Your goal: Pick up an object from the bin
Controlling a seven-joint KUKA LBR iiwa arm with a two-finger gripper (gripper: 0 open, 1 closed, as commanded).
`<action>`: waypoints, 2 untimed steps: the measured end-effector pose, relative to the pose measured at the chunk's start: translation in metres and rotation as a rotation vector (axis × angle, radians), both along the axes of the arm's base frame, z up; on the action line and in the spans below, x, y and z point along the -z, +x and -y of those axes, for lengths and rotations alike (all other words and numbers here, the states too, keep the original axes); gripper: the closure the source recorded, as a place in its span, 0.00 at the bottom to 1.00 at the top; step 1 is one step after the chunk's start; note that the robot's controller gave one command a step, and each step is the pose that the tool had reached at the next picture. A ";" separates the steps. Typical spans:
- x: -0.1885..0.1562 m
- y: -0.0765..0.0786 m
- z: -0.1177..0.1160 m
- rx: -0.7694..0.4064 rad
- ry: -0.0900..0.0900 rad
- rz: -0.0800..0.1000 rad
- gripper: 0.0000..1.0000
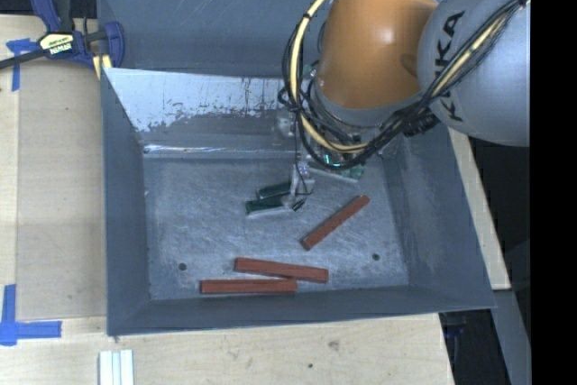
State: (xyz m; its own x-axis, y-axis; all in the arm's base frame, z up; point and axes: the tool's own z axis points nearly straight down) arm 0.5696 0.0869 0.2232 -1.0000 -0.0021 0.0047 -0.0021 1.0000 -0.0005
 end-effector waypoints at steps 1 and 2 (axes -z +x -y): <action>0.157 -0.002 -0.002 -0.215 0.001 0.002 0.00; 0.151 0.001 -0.002 -0.212 0.002 0.011 1.00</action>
Offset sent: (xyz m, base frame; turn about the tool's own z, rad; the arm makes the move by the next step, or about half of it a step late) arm -0.0014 0.0019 -0.1532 -0.2142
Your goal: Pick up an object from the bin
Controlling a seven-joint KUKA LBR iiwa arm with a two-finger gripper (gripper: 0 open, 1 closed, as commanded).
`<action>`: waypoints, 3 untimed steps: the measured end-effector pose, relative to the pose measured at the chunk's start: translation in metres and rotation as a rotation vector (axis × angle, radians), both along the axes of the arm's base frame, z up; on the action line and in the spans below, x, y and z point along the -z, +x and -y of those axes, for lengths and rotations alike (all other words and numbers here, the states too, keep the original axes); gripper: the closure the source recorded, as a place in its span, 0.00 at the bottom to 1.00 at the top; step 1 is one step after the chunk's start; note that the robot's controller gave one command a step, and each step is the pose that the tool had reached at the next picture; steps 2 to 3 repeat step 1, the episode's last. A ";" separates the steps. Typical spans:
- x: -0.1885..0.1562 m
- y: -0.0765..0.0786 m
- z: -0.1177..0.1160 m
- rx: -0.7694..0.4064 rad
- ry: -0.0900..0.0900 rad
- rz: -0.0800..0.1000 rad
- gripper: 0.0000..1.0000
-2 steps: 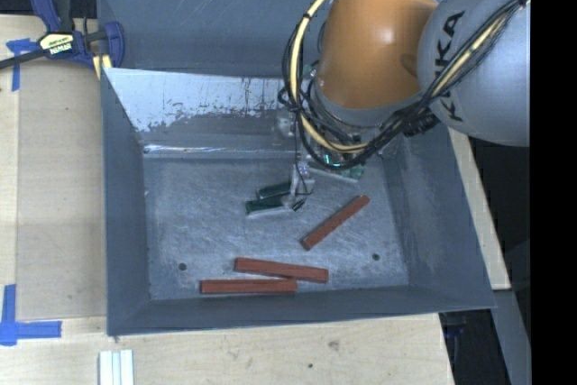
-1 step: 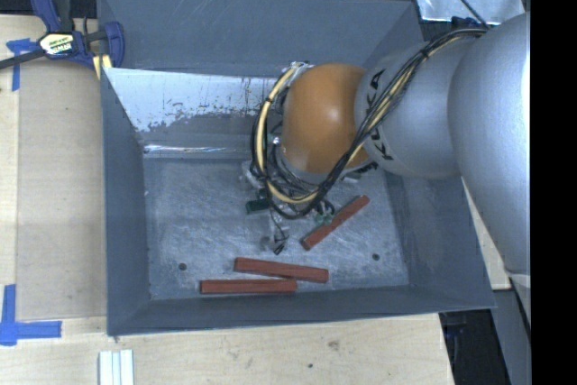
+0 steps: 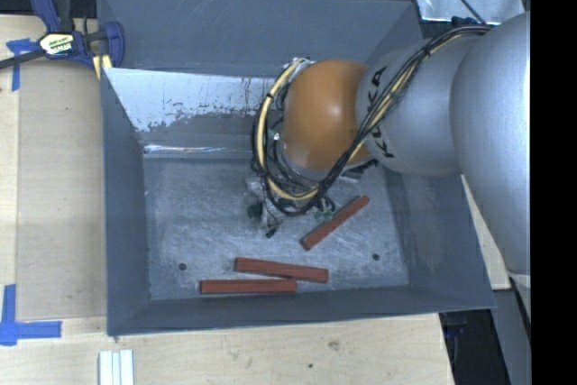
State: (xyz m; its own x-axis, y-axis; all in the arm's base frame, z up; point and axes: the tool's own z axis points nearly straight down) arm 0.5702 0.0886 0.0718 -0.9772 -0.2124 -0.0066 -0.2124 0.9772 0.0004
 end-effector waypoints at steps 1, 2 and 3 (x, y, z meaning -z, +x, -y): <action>-0.144 0.015 -0.013 0.013 0.000 0.007 1.00; -0.144 0.015 -0.013 0.013 0.000 0.007 1.00; -0.144 0.015 -0.013 0.013 0.000 0.007 1.00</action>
Offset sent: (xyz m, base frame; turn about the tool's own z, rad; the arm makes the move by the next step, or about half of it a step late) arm 0.0124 0.0131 0.1380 0.0126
